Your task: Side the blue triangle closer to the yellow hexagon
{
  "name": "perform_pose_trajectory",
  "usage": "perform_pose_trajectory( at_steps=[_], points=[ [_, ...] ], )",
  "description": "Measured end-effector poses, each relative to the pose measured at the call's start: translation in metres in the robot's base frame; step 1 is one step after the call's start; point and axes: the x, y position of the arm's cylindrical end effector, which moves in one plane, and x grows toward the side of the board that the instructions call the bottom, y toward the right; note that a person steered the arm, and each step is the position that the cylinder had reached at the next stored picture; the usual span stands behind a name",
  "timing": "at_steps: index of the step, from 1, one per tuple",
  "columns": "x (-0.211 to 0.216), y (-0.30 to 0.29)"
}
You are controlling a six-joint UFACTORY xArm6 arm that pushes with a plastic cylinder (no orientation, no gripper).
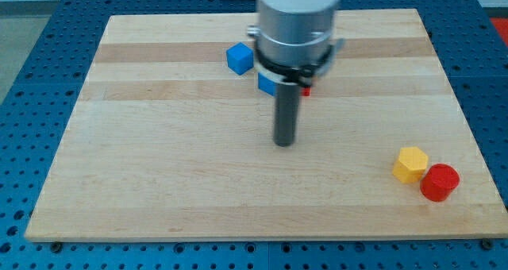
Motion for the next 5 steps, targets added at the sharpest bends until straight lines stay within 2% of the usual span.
perform_pose_trajectory(
  at_steps=[2, 3, 5],
  points=[
    [-0.075, -0.050],
    [-0.103, -0.056],
    [-0.120, -0.016]
  ],
)
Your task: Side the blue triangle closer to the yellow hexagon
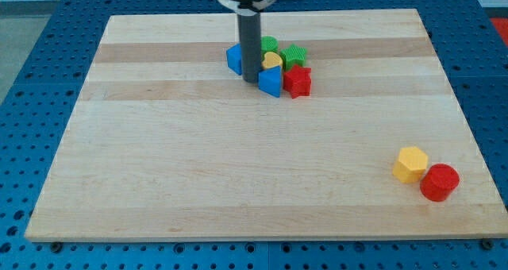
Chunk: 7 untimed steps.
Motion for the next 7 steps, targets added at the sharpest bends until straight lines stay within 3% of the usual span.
perform_pose_trajectory(
  at_steps=[7],
  points=[
    [0.111, 0.089]
  ],
)
